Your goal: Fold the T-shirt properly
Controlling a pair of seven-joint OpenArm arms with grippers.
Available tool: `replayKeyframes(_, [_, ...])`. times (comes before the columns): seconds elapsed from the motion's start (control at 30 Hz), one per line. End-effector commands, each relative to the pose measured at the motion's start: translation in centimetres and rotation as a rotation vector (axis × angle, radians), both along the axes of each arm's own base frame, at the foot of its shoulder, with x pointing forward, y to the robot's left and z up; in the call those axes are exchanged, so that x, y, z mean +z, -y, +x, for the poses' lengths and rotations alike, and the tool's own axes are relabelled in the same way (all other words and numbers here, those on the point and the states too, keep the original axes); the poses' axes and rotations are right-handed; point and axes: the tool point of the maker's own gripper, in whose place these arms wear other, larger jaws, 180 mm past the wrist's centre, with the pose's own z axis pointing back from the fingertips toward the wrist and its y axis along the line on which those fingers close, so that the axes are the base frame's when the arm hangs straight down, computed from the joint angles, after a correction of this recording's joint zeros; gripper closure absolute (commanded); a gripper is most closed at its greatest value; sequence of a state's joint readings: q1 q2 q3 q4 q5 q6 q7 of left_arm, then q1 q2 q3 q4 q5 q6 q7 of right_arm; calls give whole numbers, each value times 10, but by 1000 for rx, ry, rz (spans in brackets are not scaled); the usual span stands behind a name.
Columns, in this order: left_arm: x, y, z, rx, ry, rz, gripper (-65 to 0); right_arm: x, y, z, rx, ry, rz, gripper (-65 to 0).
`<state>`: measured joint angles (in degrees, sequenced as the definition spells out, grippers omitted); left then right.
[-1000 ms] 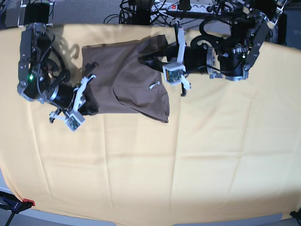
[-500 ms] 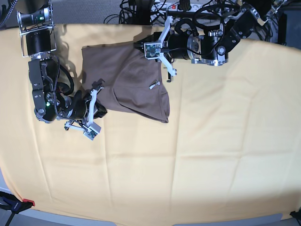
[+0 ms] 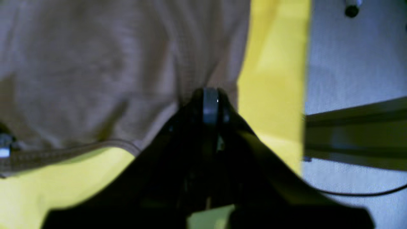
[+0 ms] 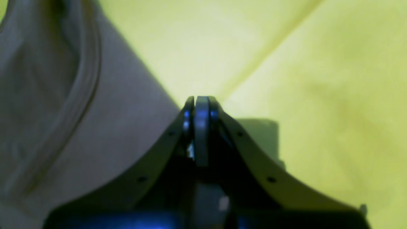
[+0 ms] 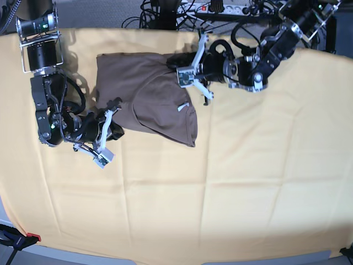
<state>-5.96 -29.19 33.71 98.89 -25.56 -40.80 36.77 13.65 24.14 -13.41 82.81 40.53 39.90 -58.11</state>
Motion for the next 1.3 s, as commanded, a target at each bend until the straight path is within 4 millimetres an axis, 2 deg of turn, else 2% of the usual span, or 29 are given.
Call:
replayKeyframes(0.0, [2,-5,16,26,33,12,0,10,7,5,6,35,-20,0])
replayKeyframes(0.2, [13,-9,56,62,80,2,0,8,8,-32,62,43,-50,0])
replayKeyframes(0.37, [27,-20,101,103,151,18,0,9,-6,-70,123,50,-32,0])
replayKeyframes(0.47, [26,-28,129,149,183,9,0,17,-14,-86,134,67,-14,0])
replayKeyframes(0.57, [22,-28,154,206,168,-22,0,25,-7,-92,57,80,-6,0])
replayKeyframes(0.63, [16,-26,164,231,148,-20,0,26,8,-92,-21,81,-13,0])
replayKeyframes(0.8, [27,-26,173,239,141,-18,0,31,73,-77,-380,98,-44,0])
replayKeyframes(0.87, [40,-25,174,236,126,-35,0,36,86,-80,-446,94,-5,0])
replayKeyframes(1.0, [73,-25,171,225,92,-106,0,57,76,-92,-389,103,181,0])
replayKeyframes(1.1, [94,-36,165,227,62,-116,0,79,68,-100,-338,123,328,0])
replayKeyframes(1.2, [128,-50,160,240,15,-180,0,101,66,-109,-350,109,489,0])
replayKeyframes(1.23, [138,-57,156,248,-4,-207,0,106,64,-114,-343,93,531,0])
replayKeyframes(1.27, [145,-64,152,257,-21,-229,0,103,65,-121,-339,62,525,0])
